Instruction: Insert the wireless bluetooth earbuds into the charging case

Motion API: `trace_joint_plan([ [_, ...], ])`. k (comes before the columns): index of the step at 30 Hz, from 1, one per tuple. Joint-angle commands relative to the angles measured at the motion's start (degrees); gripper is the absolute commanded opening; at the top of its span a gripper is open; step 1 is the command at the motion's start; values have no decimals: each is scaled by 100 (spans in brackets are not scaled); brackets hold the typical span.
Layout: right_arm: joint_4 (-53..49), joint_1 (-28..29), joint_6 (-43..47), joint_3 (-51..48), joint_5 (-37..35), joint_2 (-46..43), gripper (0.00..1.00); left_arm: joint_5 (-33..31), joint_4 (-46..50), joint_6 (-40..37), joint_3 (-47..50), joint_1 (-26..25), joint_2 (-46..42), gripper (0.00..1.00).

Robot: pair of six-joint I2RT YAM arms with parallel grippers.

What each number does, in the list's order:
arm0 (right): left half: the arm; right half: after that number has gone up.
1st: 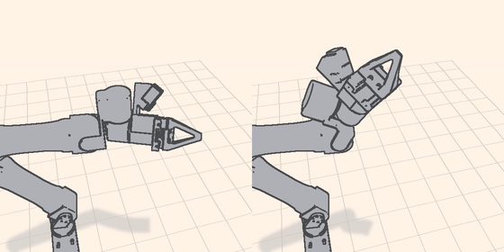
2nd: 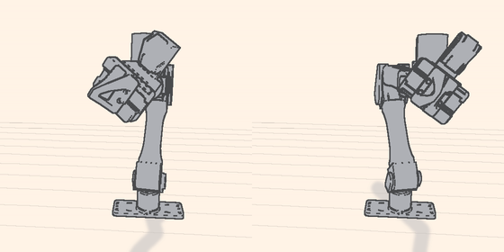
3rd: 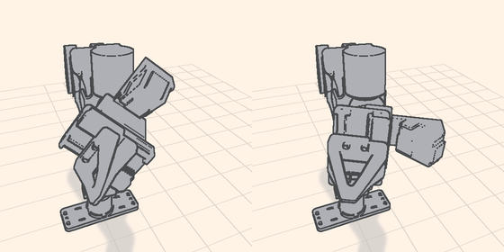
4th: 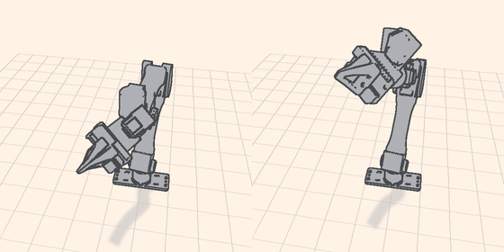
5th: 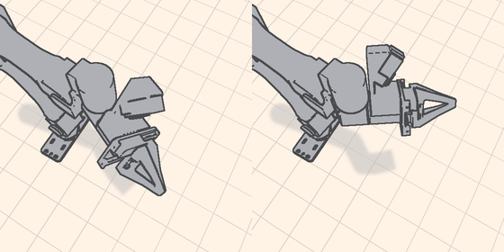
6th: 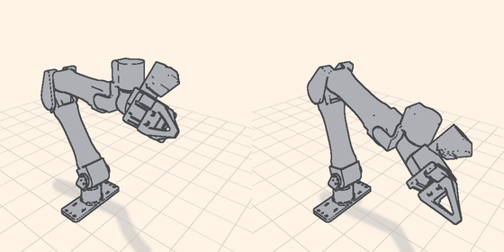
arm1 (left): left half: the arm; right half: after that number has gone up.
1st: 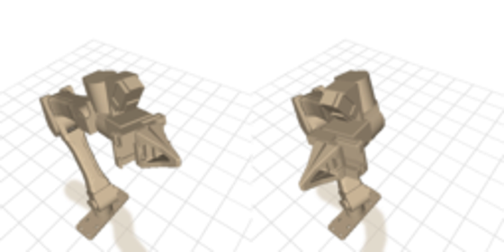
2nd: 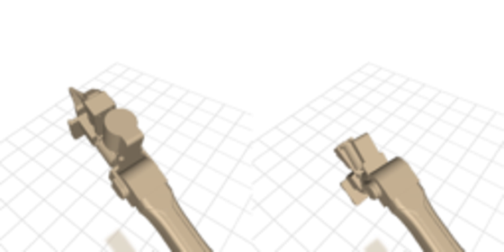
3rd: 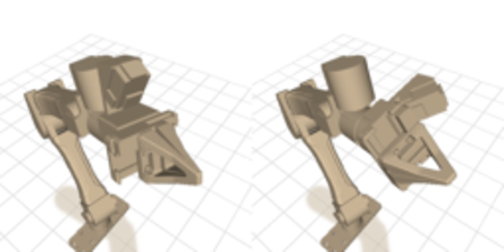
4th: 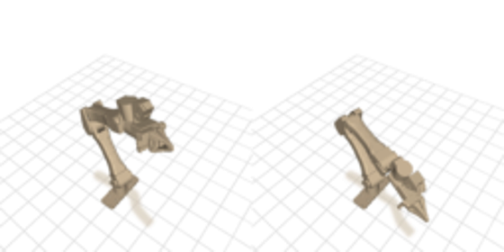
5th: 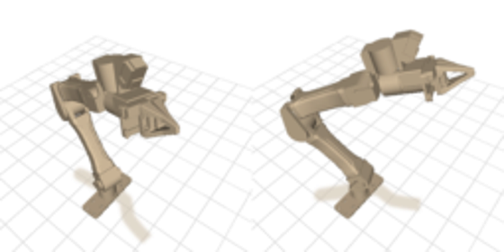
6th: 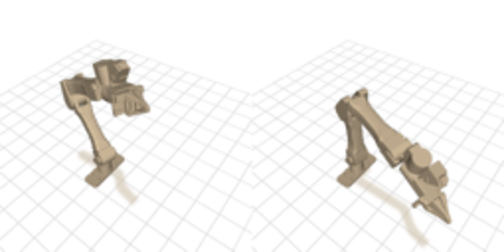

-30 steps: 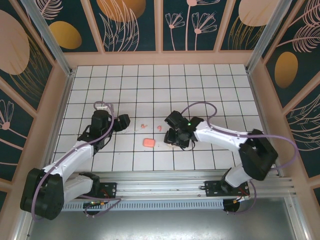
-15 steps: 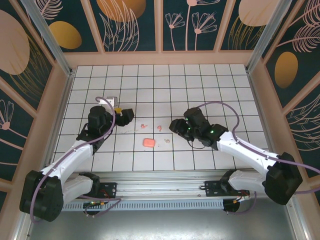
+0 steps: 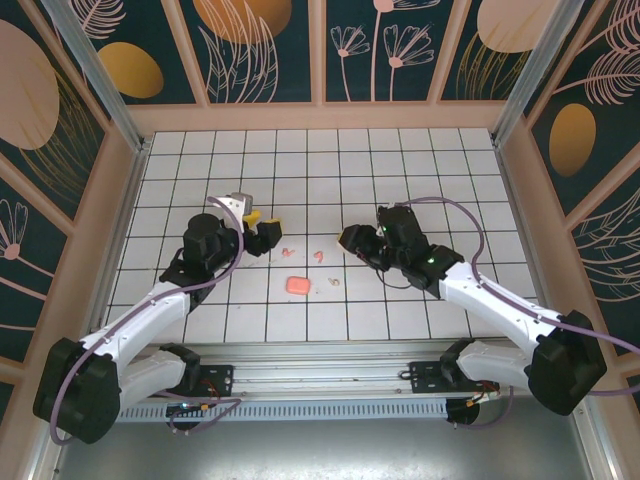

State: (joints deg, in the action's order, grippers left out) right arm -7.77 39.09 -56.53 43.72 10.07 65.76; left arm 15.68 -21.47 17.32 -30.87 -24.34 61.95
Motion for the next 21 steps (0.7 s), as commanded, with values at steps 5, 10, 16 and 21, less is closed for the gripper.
trace_joint_plan([
  [5, 126, -156, 62, 284, 180, 155, 49, 117, -537, -94, -14, -34, 24, 74],
  [10, 116, -146, -21, 466, 126, 247, 48, 247, -516, -72, -24, -33, -204, 75],
  [16, 325, -143, -121, 584, -83, 144, 48, 311, -701, 6, -15, -29, -159, 75],
  [21, 630, -147, -237, 648, -18, 194, 48, 296, -839, 30, -51, -28, -8, 74],
])
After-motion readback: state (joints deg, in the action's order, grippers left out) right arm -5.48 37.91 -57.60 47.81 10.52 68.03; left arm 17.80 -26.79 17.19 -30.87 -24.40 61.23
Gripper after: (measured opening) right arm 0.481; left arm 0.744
